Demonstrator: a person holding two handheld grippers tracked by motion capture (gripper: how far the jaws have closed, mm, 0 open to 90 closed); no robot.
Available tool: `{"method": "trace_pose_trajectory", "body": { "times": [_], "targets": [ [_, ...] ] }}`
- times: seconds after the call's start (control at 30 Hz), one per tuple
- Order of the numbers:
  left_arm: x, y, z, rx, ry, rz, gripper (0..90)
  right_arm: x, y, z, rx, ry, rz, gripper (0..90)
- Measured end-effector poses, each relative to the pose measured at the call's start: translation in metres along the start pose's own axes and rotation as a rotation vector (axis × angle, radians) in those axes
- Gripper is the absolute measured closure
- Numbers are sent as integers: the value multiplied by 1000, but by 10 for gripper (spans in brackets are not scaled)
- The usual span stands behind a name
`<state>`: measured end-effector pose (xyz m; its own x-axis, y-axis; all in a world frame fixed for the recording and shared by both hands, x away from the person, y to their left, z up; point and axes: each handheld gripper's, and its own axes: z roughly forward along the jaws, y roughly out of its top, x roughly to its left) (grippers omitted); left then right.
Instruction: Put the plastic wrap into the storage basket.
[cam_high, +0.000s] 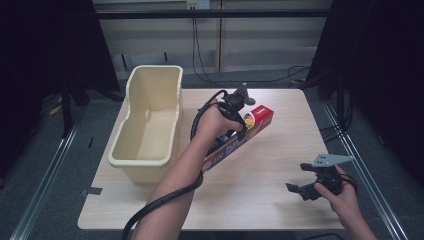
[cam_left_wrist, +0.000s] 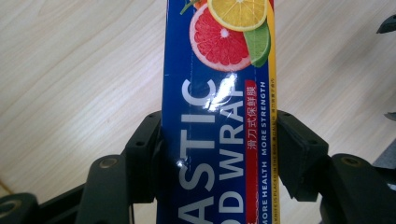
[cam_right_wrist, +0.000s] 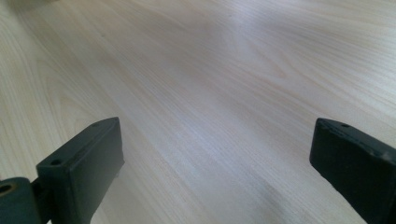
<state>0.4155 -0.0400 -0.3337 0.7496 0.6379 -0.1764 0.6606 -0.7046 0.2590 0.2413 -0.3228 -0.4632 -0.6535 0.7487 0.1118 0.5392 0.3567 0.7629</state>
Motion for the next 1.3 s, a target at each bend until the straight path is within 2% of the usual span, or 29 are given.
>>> {"method": "trace_pose_trajectory", "body": {
  "times": [0.2,0.27,0.63,0.8,0.9,1.03,1.3],
  "targets": [
    [5,-4,-14,-20,6,-30,412,1,0,1,6,1,-5,27],
    [6,-5,-17,-15,13,-25,412,1,0,1,7,1,-5,27],
    [11,-11,-43,-30,31,-76,412,2,0,0,10,6,-6,27],
    [19,-14,-55,-39,29,-95,412,2,0,-1,11,2,-4,27],
    [23,-17,-60,-31,42,-106,412,2,0,0,12,5,-6,27],
    [30,-20,-66,-22,38,-120,412,2,0,1,14,4,-6,27],
    [39,-27,-81,-25,54,-135,412,1,-1,1,13,2,0,27]
  ]
}}
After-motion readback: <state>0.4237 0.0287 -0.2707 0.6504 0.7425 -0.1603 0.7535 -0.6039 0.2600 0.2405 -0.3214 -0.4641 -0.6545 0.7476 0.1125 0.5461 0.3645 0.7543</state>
